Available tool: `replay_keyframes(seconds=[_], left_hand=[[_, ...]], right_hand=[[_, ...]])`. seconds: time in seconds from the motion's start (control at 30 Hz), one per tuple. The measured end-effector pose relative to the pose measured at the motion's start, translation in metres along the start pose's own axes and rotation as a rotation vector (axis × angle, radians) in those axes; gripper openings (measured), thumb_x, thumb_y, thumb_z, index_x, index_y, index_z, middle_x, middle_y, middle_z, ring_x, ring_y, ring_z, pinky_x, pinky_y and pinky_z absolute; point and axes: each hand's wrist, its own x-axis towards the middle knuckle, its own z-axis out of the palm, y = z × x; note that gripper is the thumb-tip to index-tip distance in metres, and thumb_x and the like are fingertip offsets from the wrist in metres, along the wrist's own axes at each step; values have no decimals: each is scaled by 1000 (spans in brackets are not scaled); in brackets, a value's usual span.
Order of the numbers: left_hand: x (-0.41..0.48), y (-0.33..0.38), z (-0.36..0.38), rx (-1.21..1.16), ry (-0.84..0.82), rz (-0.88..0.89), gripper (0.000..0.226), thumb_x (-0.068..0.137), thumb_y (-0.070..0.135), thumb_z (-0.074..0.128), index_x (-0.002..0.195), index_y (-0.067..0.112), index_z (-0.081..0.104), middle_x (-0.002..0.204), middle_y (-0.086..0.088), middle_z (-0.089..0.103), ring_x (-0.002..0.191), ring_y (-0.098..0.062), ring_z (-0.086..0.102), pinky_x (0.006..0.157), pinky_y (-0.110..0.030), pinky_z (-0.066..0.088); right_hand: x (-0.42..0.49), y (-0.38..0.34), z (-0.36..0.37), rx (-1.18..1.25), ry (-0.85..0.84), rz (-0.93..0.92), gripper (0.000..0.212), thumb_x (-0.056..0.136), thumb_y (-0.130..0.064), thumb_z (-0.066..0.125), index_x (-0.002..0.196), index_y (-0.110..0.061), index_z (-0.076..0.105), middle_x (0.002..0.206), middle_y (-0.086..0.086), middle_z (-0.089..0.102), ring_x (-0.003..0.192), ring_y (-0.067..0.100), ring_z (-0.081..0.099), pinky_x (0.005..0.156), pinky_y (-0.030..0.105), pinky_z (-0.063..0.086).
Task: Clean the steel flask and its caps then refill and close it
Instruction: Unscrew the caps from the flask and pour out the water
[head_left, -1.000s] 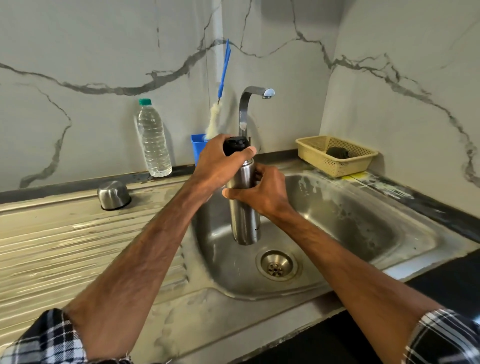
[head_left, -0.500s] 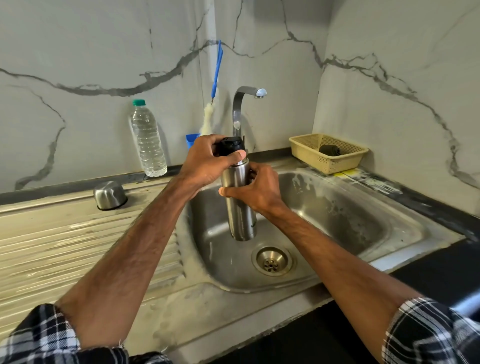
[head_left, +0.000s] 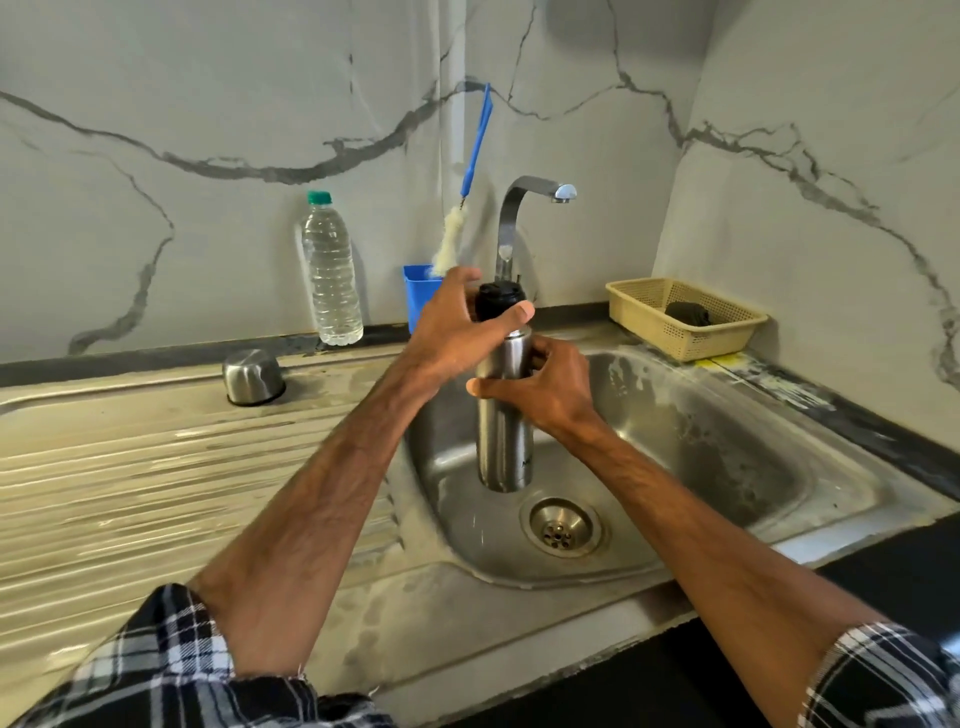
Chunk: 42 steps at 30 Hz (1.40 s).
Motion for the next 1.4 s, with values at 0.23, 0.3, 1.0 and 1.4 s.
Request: replay_keyframes(seconds=[0.23,0.3,1.0,1.4], left_hand=[[6,-8,-6,-72,35,30,58,74,34,90,123,15,66,109,6,73,97,-3,70,91,-25,58],[2,-7,-5,-65,97,-17,70,66,48,92,121,18,61,106,11,68,93,1,66,78,-16,53],[4,4,-33,-9,443,129,64,63,59,90,104,16,66,91,12,70,77,5,63,64,-3,45],[6,-49,-111,326,361,-33,37,69,38,90,93,11,79,86,-2,77,83,-16,72,77,-28,57]], right_hand=[[-1,3,-6,14,0,15,59,53,-30,99,102,-17,70,94,-7,73,84,7,70,81,28,60],[-2,1,-5,-3,-9,4,59,53,-30,99,102,-20,67,94,-8,71,85,6,68,81,26,58],[-10,0,10,-54,-5,-15,54,51,-37,97,96,-22,69,88,-8,73,79,8,70,79,35,62],[-21,-31,42,-28,56,6,61,51,-42,97,102,-21,70,91,-6,72,82,12,68,74,30,57]])
